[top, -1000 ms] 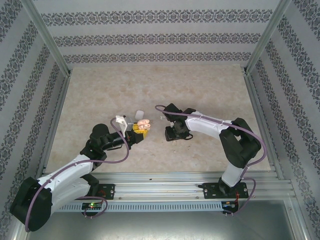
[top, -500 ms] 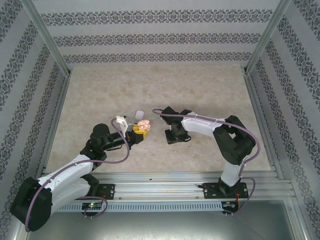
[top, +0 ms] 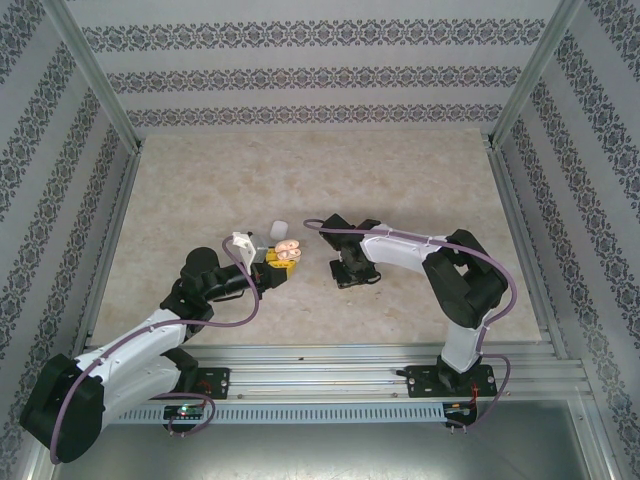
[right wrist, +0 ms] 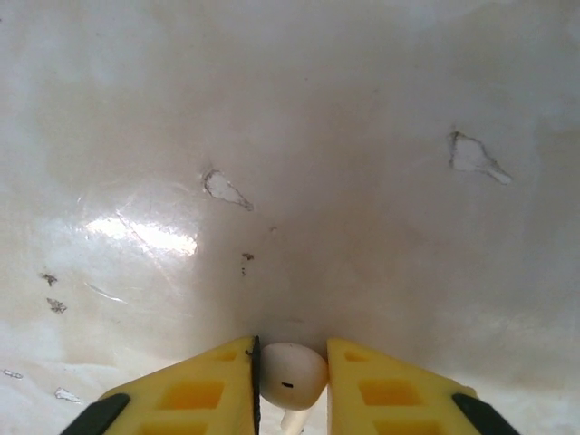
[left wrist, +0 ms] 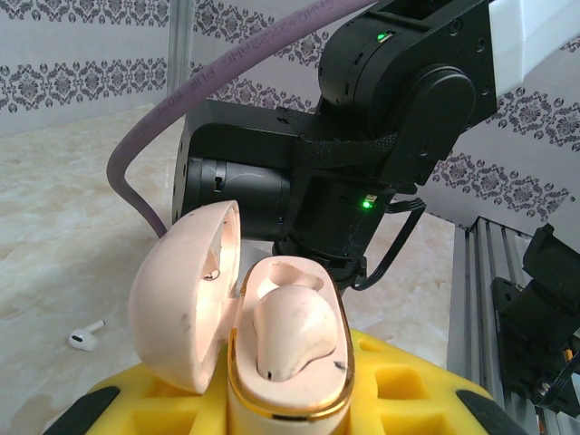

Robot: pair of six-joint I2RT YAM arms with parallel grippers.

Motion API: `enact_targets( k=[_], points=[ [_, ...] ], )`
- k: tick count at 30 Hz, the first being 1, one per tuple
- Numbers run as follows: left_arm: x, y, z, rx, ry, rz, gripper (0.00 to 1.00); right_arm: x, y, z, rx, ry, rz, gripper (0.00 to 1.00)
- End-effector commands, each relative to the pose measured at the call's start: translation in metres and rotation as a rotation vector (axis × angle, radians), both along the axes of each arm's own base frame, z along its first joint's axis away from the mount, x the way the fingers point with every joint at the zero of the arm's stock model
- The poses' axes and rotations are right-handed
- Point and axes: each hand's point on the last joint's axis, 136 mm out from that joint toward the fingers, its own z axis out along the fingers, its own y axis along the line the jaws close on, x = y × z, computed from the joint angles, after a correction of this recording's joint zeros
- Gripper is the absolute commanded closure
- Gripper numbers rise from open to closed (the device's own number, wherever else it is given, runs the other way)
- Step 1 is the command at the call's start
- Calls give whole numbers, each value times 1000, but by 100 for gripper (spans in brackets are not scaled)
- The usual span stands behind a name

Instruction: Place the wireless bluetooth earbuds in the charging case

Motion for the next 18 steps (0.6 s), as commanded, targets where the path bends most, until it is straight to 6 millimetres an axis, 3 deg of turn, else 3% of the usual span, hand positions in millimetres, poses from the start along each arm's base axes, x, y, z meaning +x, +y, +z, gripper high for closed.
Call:
enact_targets(
  k=[1, 7, 13, 18],
  points=[
    [-4, -2, 7, -8, -33, -15, 89, -1, -4, 4, -41, -18, 13, 79],
    [-3, -2, 10, -17, -37, -15, 89, 12, -7, 51, -28, -192, 14, 80],
    [0, -6, 17, -52, -40, -27, 89, 22, -5, 123, 54, -432, 9, 80],
    [4, -11, 26, -91, -41, -43, 89, 19, 5, 187, 172, -622, 38, 80]
  ],
)
